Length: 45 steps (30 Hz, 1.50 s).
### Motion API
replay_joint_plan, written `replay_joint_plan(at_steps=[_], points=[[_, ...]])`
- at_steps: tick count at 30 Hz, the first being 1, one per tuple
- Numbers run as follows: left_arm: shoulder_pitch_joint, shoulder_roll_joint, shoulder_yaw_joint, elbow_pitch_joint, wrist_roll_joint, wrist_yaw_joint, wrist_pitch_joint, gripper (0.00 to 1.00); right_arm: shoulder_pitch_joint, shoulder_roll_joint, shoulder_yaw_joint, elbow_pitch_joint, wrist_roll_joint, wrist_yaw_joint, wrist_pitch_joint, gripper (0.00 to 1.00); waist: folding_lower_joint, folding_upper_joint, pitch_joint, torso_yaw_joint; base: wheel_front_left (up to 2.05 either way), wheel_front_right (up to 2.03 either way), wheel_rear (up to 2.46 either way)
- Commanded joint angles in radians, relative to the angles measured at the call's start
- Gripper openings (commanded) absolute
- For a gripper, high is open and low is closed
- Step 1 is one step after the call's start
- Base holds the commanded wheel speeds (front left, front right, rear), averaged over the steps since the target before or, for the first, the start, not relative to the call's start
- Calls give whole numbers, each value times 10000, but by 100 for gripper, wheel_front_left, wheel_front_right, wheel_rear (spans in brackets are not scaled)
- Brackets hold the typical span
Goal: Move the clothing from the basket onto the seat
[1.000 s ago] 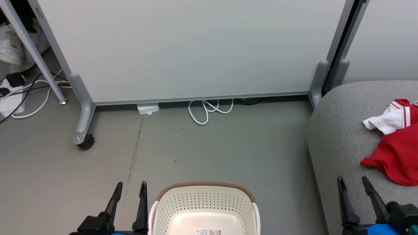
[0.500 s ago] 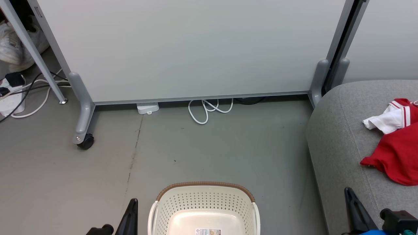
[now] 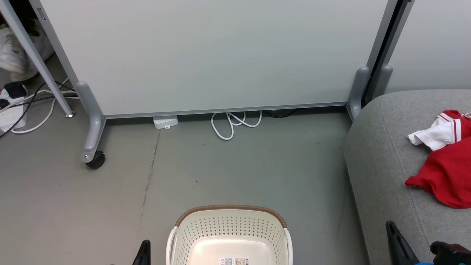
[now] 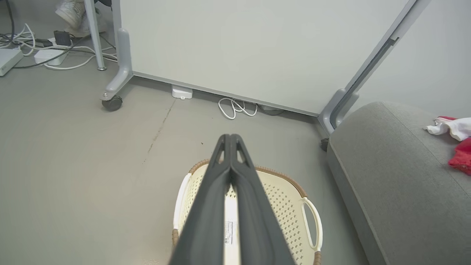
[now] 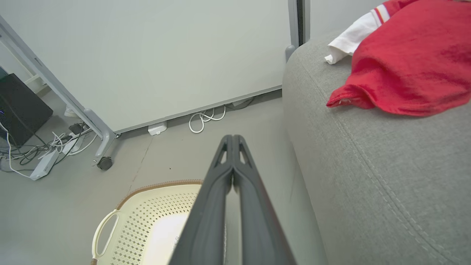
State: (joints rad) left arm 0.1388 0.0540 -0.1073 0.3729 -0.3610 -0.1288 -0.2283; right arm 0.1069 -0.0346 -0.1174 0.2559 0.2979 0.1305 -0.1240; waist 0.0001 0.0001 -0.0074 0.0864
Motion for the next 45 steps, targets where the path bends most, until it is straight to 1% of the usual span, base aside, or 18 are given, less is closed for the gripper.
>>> replay_joint_plan(at_steps=[1,3,17,18,31,45], points=[[-334,72,90,-217,-473,1,76,0,-266,-33,-6,-145,477,0,82,0,-1,-1,1,-11,0,0,0],[-432,101,138,-260,-1031,-1,185,0,-355,-39,-3,-148,1025,0,181,0,-1,-1,4,-33,0,0,0],[-849,205,371,-475,-3390,-6,676,0,-724,-69,4,-154,3364,1,603,0,-1,-1,16,-136,0,0,0],[-849,205,371,-475,-3390,-6,676,0,-724,-69,4,-154,3364,1,603,0,-1,-1,16,-136,0,0,0],[-1172,260,594,-653,-5238,-10,1096,0,-1013,-94,10,-157,5228,2,949,0,-1,-1,28,-231,0,0,0],[-1462,287,844,-813,-6945,-14,1513,0,-1288,-118,15,-156,6976,2,1264,0,-1,-1,41,-334,0,0,0]])
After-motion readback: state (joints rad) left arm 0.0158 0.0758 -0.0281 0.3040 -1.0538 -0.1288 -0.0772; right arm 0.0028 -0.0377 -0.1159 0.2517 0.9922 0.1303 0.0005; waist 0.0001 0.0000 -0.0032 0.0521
